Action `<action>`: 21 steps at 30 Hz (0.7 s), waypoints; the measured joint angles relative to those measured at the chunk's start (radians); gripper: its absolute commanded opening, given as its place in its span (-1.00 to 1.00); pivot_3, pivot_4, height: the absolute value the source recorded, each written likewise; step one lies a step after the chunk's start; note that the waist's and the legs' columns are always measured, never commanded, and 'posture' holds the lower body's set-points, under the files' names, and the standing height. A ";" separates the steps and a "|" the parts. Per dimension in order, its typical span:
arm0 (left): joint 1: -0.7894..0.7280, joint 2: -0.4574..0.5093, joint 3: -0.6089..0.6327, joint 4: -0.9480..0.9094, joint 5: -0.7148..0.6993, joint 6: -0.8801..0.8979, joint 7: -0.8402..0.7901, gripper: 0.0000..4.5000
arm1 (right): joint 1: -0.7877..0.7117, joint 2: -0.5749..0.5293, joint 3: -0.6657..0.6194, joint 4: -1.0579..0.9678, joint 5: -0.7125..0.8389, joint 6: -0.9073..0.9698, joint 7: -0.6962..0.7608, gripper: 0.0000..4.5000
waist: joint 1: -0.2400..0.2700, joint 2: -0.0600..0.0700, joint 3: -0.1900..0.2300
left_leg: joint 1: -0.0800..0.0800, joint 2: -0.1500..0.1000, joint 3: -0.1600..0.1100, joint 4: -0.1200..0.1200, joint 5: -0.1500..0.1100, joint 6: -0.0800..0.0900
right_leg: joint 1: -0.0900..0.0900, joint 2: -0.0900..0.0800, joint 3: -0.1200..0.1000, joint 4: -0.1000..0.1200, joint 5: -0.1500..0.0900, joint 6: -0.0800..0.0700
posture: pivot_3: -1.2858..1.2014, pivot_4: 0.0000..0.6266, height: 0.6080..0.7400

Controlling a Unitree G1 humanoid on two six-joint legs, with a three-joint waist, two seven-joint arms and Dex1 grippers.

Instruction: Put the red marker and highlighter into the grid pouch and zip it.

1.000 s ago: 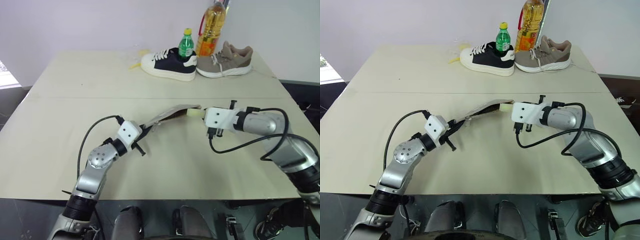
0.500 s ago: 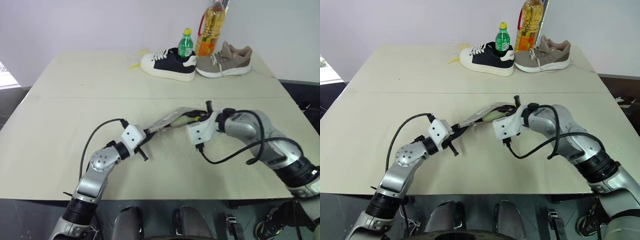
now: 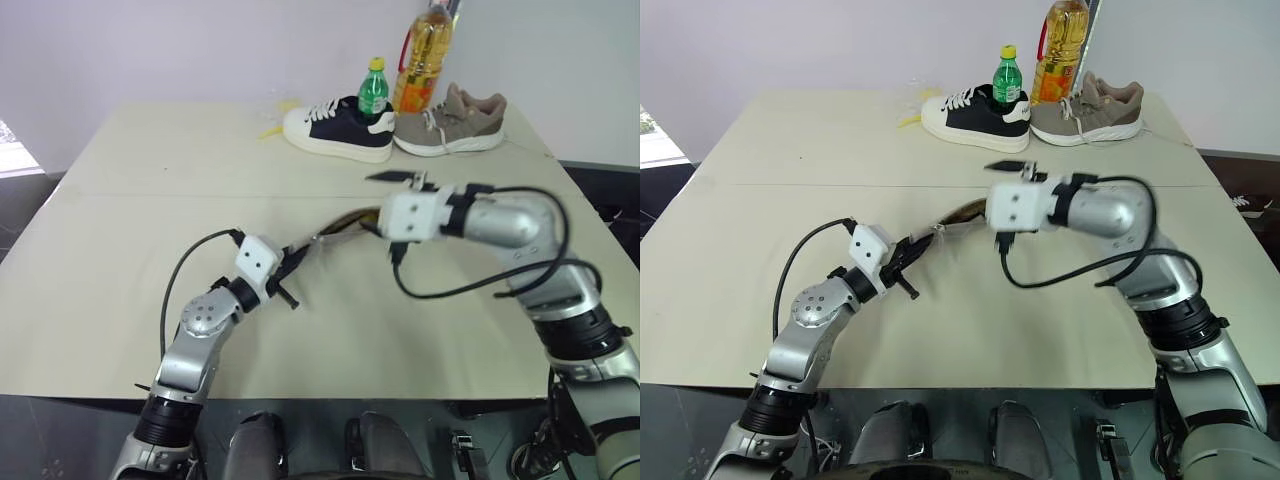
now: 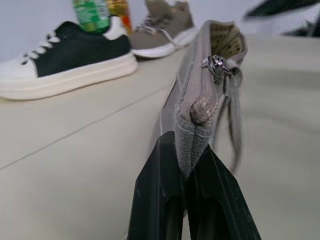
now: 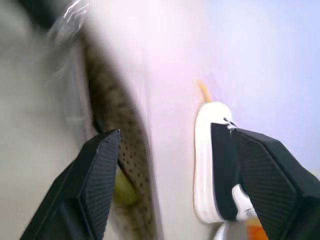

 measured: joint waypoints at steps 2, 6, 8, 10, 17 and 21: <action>-0.010 -0.013 0.016 0.001 -0.018 0.020 0.010 -1.00 | 0.000 0.043 -0.070 -0.055 0.149 0.211 0.014 0.67 | 0.000 0.000 0.000 | 0.000 0.000 0.000 0.000 0.000 0.000 | 0.000 0.000 0.000 0.000 0.000 0.000 | 0.03 -0.52 0.47; -0.027 -0.034 0.021 0.002 -0.041 0.033 0.027 -1.00 | 0.070 0.096 -0.089 -0.179 0.334 0.536 -0.007 0.67 | 0.000 -0.002 -0.001 | 0.000 0.002 -0.002 -0.001 0.000 0.001 | 0.001 -0.001 -0.001 -0.001 0.000 0.000 | 0.03 -0.52 0.47; -0.028 -0.036 0.028 0.002 -0.049 0.044 0.033 -1.00 | 0.104 0.172 -0.066 -0.194 0.367 0.668 -0.085 0.67 | -0.006 -0.002 -0.001 | 0.000 0.002 -0.001 -0.001 0.000 0.001 | 0.000 -0.002 -0.001 0.000 0.000 -0.001 | 0.03 -0.52 0.47; -0.028 -0.044 0.029 0.003 -0.052 0.046 0.036 -1.00 | 0.106 0.258 -0.045 -0.191 0.370 0.761 -0.180 0.67 | -0.007 -0.001 -0.001 | 0.000 0.001 -0.001 -0.001 0.000 0.001 | -0.001 -0.001 -0.001 0.001 0.000 -0.001 | 0.03 -0.52 0.47; -0.029 -0.048 0.032 0.003 -0.056 0.046 0.041 -1.00 | 0.069 0.457 0.003 -0.132 0.377 0.863 -0.388 0.43 | -0.003 -0.001 -0.001 | -0.001 -0.001 -0.001 -0.001 0.000 0.001 | -0.001 -0.001 -0.001 0.001 0.000 0.000 | 0.03 -0.52 0.47; -0.028 -0.048 0.033 0.003 -0.056 0.046 0.044 -1.00 | 0.049 0.497 -0.001 -0.093 0.385 0.873 -0.446 -0.42 | -0.001 -0.001 -0.001 | -0.001 -0.001 -0.001 -0.001 0.000 0.001 | -0.001 -0.001 -0.001 0.001 0.000 0.000 | 0.03 -0.52 0.47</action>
